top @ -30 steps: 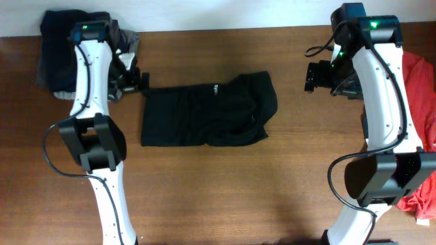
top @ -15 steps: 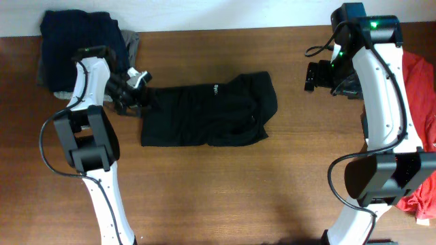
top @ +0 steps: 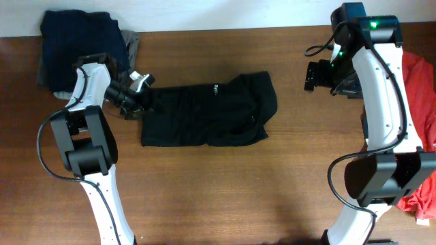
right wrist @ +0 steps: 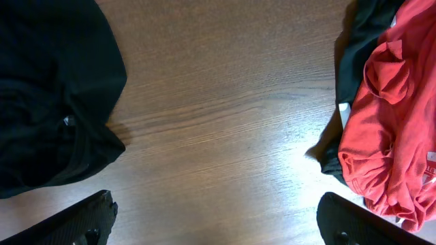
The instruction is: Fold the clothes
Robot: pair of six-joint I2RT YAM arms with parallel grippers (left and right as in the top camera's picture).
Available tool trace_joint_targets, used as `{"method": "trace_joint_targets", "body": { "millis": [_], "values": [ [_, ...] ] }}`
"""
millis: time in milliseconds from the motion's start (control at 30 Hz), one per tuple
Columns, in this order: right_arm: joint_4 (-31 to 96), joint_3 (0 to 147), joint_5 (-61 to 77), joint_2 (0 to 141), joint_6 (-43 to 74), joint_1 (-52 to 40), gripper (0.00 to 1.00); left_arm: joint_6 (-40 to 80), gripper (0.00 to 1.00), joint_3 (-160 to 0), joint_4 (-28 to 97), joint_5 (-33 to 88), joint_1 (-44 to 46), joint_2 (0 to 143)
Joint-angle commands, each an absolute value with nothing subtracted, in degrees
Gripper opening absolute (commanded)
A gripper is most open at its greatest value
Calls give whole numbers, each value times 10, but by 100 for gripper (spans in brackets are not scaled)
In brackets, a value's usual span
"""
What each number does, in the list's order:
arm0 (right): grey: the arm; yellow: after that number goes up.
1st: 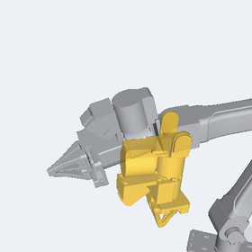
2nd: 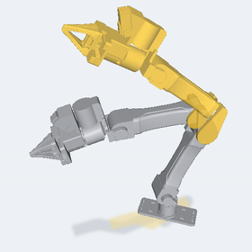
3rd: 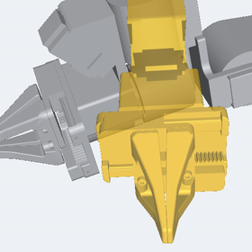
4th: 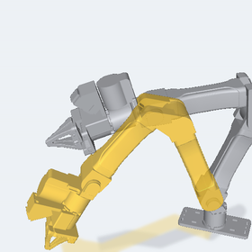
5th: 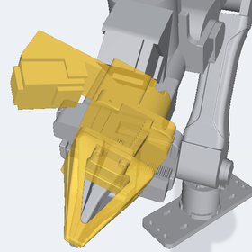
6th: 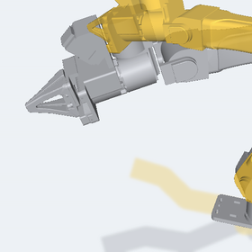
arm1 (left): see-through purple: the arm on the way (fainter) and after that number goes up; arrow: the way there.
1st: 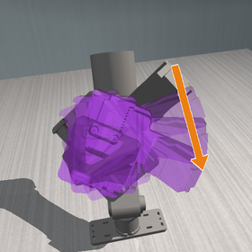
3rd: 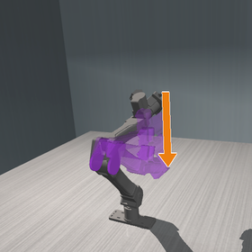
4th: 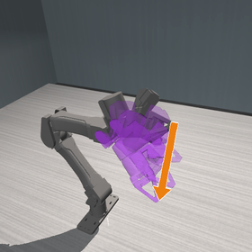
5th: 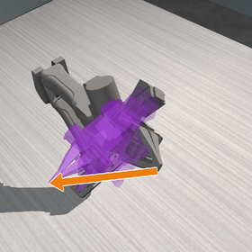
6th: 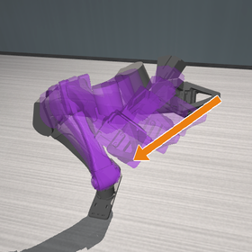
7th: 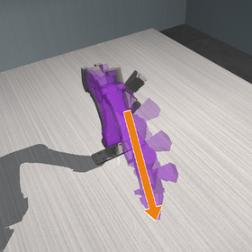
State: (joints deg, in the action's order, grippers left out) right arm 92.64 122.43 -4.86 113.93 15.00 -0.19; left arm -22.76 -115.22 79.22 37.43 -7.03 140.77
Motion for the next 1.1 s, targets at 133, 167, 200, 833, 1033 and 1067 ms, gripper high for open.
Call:
{"method": "trace_joint_targets", "body": {
  "millis": [133,167,200,833,1033,1067],
  "values": [
    [925,1221,-47,1129,153,-4,99,-202,96,-1090,735,373,-26,1433],
    [926,1221,-47,1129,152,-4,99,-202,89,-1089,729,373,-20,1433],
    [928,1221,-47,1129,152,-4,99,-202,82,-1089,728,373,-16,1433],
    [932,1221,-47,1129,153,-4,99,-149,1,-1106,730,254,-41,1432],
    [932,1221,-46,1129,153,-4,99,-135,1,-1149,764,235,-81,1432],
    [931,1221,-44,1129,153,-4,98,-135,1,-1157,770,235,-88,1432]
  ]
}}
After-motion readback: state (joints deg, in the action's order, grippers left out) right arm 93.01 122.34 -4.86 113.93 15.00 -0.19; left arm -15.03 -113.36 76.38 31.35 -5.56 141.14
